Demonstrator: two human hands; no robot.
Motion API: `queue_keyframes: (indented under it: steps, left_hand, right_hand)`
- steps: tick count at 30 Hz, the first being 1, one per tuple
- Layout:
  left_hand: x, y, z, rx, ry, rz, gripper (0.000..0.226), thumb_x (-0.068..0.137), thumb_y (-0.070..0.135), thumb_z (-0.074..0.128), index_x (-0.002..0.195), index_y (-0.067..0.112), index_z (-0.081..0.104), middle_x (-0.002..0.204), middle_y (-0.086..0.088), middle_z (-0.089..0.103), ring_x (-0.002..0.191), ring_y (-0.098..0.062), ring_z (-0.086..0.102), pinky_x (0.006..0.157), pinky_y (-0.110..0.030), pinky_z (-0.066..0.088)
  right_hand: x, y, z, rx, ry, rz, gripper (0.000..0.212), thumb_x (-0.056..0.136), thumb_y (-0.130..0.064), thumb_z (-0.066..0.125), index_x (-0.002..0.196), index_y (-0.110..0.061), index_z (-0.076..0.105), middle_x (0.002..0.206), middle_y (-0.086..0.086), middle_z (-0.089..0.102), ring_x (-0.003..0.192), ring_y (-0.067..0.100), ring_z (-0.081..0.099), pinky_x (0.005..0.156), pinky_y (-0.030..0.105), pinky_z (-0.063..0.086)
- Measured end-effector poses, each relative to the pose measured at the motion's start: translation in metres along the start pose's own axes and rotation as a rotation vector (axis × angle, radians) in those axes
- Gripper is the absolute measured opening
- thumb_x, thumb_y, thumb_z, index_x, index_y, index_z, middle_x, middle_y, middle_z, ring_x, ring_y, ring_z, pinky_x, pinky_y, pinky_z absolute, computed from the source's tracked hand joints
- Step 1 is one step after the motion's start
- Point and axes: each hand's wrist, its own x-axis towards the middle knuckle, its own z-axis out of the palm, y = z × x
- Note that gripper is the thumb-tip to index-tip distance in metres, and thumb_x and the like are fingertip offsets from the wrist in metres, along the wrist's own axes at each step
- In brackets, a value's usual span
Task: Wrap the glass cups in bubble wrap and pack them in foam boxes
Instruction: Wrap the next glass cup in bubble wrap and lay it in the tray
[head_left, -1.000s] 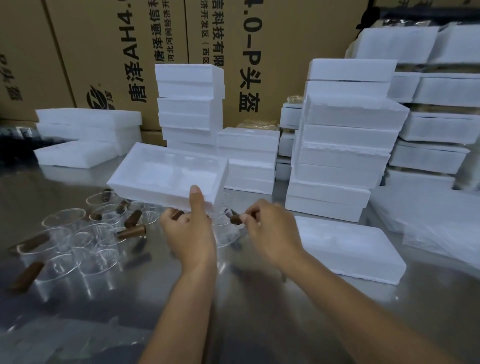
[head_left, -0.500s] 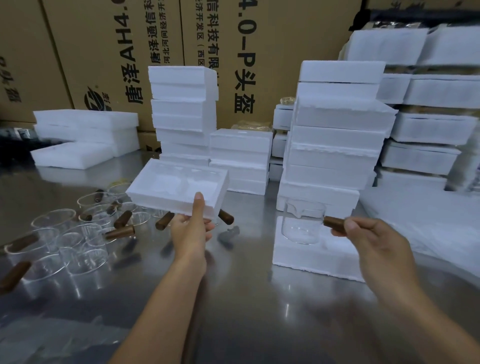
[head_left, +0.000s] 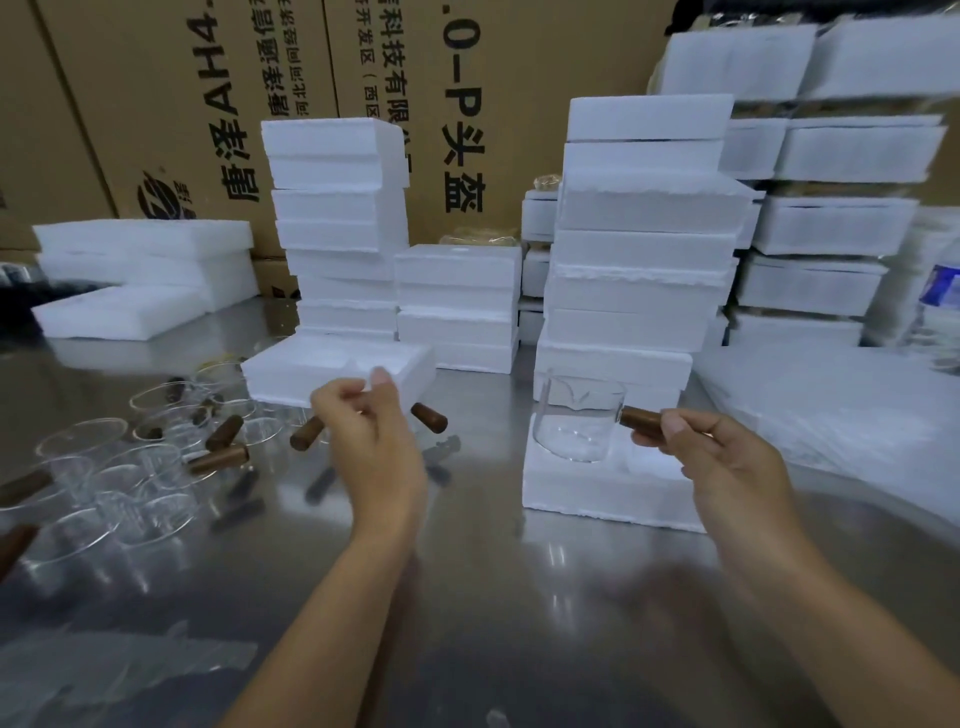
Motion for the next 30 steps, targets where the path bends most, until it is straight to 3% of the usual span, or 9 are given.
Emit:
queue_keyframes:
  steps: [3, 6, 10, 12, 16, 19, 22, 26, 30]
  left_hand:
    - [-0.021, 0.014, 0.007, -0.058, -0.387, 0.023, 0.028, 0.081, 0.052, 0.054, 0.098, 0.034, 0.041, 0.096, 0.008, 0.054, 0.072, 0.001, 0.057, 0.062, -0.011, 0.043]
    - [-0.029, 0.017, 0.007, 0.029, -0.712, 0.030, 0.057, 0.064, 0.068, 0.058, 0.111, 0.041, 0.041, 0.115, 0.016, 0.052, 0.095, 0.010, 0.058, 0.073, -0.005, 0.044]
    - [-0.031, 0.010, 0.005, -0.043, -0.914, -0.175, 0.085, 0.047, 0.078, 0.070, 0.119, 0.038, 0.049, 0.120, 0.009, 0.064, 0.107, -0.007, 0.063, 0.094, -0.027, 0.049]
    - [-0.036, 0.008, 0.007, -0.076, -0.982, -0.295, 0.092, 0.044, 0.079, 0.073, 0.121, 0.033, 0.053, 0.111, 0.009, 0.070, 0.104, -0.015, 0.067, 0.093, -0.029, 0.050]
    - [-0.038, 0.005, 0.010, -0.198, -0.952, -0.434, 0.078, 0.056, 0.067, 0.075, 0.117, 0.021, 0.060, 0.096, 0.003, 0.073, 0.093, -0.025, 0.071, 0.075, -0.023, 0.055]
    - [-0.033, 0.002, 0.010, -0.291, -0.847, -0.491, 0.074, 0.052, 0.060, 0.074, 0.110, 0.015, 0.064, 0.091, -0.002, 0.073, 0.083, -0.023, 0.071, 0.068, -0.024, 0.055]
    - [-0.028, -0.002, 0.011, -0.341, -0.776, -0.535, 0.083, 0.045, 0.062, 0.081, 0.110, 0.013, 0.063, 0.089, -0.003, 0.073, 0.074, -0.018, 0.070, 0.061, -0.024, 0.055]
    - [-0.025, -0.010, 0.009, -0.354, -0.760, -0.559, 0.074, 0.048, 0.055, 0.084, 0.108, 0.015, 0.065, 0.093, -0.005, 0.072, 0.072, -0.017, 0.069, 0.058, -0.024, 0.055]
    - [-0.024, -0.015, 0.006, -0.345, -0.779, -0.536, 0.072, 0.055, 0.056, 0.084, 0.111, 0.016, 0.065, 0.092, -0.002, 0.073, 0.075, -0.017, 0.069, 0.063, -0.027, 0.055]
  right_hand:
    - [-0.001, -0.003, 0.000, 0.030, -0.009, -0.012, 0.010, 0.093, -0.024, 0.055, 0.089, -0.024, 0.064, 0.074, -0.018, 0.072, 0.078, -0.014, 0.060, 0.082, 0.021, 0.040]
    - [-0.002, -0.008, -0.001, 0.046, -0.041, -0.050, 0.011, 0.092, -0.024, 0.055, 0.086, -0.024, 0.064, 0.073, -0.016, 0.072, 0.074, -0.012, 0.061, 0.081, 0.022, 0.041]
    - [-0.003, -0.011, -0.003, 0.062, -0.150, -0.060, 0.012, 0.092, -0.023, 0.054, 0.087, -0.022, 0.064, 0.073, -0.012, 0.073, 0.071, -0.008, 0.061, 0.069, 0.009, 0.042]
    - [-0.003, -0.010, -0.003, 0.032, -0.246, -0.044, 0.013, 0.091, -0.026, 0.053, 0.089, -0.020, 0.065, 0.076, -0.010, 0.074, 0.073, -0.006, 0.062, 0.064, 0.004, 0.041]
    - [0.004, -0.011, -0.010, -0.047, -0.273, -0.069, 0.027, 0.085, -0.044, 0.051, 0.091, -0.022, 0.065, 0.078, -0.012, 0.074, 0.082, -0.007, 0.063, 0.074, 0.010, 0.042]
    - [0.016, 0.000, -0.030, -0.265, 0.038, -0.165, 0.012, 0.092, -0.036, 0.053, 0.095, -0.026, 0.060, 0.082, -0.015, 0.071, 0.091, -0.001, 0.060, 0.075, 0.011, 0.040]
    - [0.028, 0.022, -0.060, -0.872, 0.348, -0.271, 0.027, 0.091, -0.020, 0.056, 0.118, -0.020, 0.058, 0.114, 0.002, 0.063, 0.115, 0.021, 0.048, 0.093, 0.032, 0.036]
    - [0.041, 0.044, -0.088, -1.104, 0.384, -0.073, 0.051, 0.090, -0.008, 0.053, 0.138, -0.017, 0.041, 0.145, 0.004, 0.041, 0.139, 0.023, 0.022, 0.111, 0.048, 0.012]
    - [0.054, 0.051, -0.102, -1.227, 0.340, 0.144, 0.062, 0.094, -0.014, 0.046, 0.148, -0.021, 0.016, 0.157, 0.000, 0.017, 0.145, 0.022, 0.002, 0.113, 0.056, 0.002]
